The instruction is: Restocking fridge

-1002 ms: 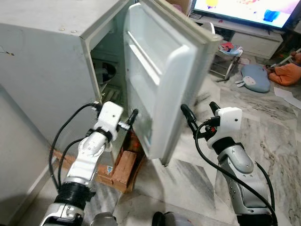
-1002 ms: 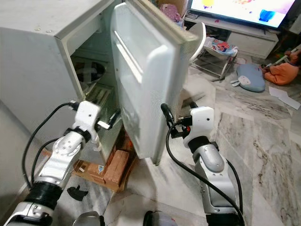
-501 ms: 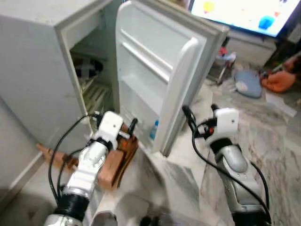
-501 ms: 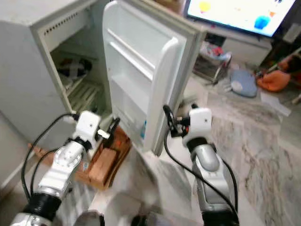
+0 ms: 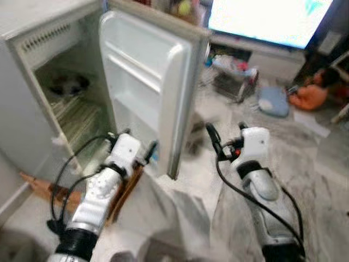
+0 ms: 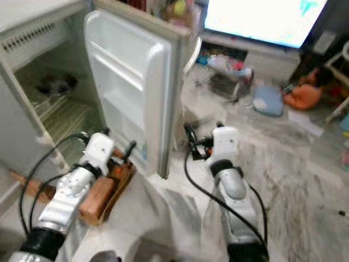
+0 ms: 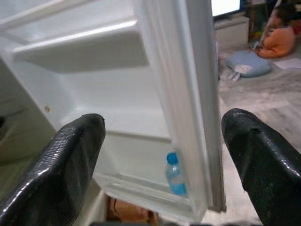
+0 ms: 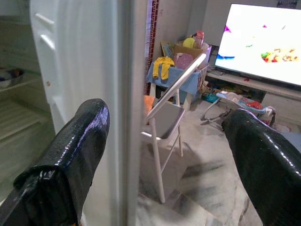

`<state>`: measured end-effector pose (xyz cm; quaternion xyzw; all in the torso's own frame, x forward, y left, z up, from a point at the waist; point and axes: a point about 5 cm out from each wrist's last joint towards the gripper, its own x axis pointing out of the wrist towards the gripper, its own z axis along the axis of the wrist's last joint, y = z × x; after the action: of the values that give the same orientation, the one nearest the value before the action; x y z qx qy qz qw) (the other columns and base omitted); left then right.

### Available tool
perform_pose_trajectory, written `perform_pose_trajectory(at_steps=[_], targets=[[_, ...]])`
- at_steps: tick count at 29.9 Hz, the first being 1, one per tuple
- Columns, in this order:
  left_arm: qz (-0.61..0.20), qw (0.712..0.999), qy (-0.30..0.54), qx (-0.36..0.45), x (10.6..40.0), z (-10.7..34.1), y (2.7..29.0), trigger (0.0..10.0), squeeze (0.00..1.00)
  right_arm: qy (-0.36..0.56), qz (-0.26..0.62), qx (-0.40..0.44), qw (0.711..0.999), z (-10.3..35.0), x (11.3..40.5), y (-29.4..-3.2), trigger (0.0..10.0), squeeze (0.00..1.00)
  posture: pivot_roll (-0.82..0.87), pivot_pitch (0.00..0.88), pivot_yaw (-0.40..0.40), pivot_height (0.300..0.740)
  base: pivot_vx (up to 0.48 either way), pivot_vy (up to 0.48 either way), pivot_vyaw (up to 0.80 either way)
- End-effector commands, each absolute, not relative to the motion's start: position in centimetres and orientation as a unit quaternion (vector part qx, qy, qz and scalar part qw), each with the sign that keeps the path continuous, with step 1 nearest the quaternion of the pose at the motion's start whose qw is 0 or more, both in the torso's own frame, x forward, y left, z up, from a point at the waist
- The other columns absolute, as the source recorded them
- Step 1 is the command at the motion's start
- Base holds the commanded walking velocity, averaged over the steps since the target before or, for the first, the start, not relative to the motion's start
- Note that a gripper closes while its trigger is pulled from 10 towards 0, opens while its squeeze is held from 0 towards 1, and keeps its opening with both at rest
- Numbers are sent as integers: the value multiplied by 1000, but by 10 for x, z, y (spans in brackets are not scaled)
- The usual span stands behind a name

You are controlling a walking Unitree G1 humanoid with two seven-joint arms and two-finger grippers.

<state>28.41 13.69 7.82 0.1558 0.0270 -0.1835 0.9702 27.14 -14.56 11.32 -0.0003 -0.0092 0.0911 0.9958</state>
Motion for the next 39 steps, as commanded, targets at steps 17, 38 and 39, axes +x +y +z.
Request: perform_pose_trajectory(at_steps=[17, 38, 39], targets=[[-188, 969, 18, 161, 292, 85, 124, 10000, 0, -14, 69, -17, 997, 113, 272, -154, 10000, 0, 69, 16, -56, 740, 480, 0, 0], [-149, 978, -3, 147, 290, 90, 127, 10000, 0, -15, 70, -21, 997, 112, 274, -152, 10000, 0, 73, 7, -54, 740, 171, 0, 0], [-141, 979, 0, 148, 288, 90, 129, 10000, 0, -15, 69, -21, 997, 112, 274, -153, 10000, 0, 72, 6, -52, 740, -326, 0, 0]])
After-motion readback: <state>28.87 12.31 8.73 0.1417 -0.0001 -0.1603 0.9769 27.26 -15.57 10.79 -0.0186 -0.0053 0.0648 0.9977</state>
